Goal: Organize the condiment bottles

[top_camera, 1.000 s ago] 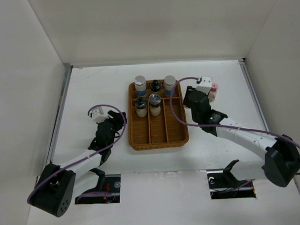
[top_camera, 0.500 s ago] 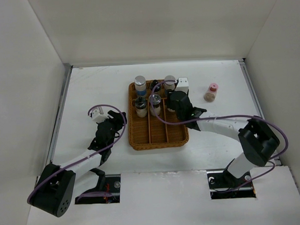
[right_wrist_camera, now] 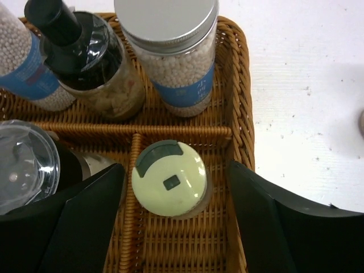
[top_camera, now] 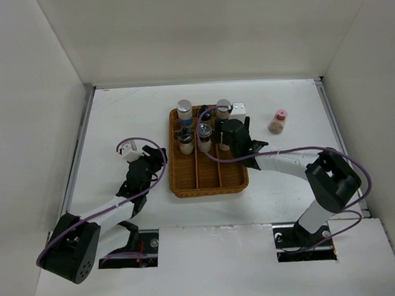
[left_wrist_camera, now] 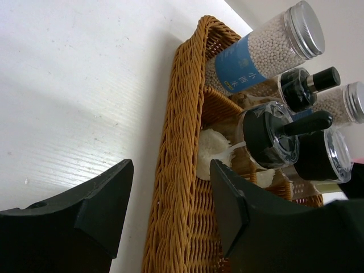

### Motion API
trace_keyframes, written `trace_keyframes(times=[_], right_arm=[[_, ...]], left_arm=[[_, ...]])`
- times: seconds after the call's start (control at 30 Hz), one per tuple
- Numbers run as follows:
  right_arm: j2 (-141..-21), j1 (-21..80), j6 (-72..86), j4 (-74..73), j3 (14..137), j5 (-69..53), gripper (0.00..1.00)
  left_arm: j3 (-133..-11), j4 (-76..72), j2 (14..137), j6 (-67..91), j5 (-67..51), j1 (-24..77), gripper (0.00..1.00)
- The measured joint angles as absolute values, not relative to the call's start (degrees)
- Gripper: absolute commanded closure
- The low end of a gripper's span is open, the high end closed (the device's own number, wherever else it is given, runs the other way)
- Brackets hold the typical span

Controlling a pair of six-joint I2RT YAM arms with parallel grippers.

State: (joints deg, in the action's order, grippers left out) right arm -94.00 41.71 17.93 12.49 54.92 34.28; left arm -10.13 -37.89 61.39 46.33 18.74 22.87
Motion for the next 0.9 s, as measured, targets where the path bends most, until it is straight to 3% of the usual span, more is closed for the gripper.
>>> trace_keyframes(times=[0.23,0.33,0.6,0.77,0.9], right_arm=[[-85.32,34.50,18.28,13.76,52.97,34.04,0.20],[-83.09,27.62,18.70,15.20,52.86,35.94,0.15],[-89.73,14.57,17.23,12.67,56.34,39.51,0.08],[-94.08,12.64,16.67,10.79,57.43,38.24,0.12],[-96.64,11.62,16.71,9.80,58.57,35.75,0.23]], left_arm=[[-10.13,-37.91,61.41,46.33,18.74,22.90,0.46],[-10.13,-37.91,61.41,46.33,18.72,22.87,0.46],[-10.13,-37.91,61.41,46.33,18.72,22.90,0.46],[-10.13,-37.91,61.45,46.30,18.76,23.07,0.46],[-10.13,-37.91,62.06,46.33,18.74,23.29,0.46]])
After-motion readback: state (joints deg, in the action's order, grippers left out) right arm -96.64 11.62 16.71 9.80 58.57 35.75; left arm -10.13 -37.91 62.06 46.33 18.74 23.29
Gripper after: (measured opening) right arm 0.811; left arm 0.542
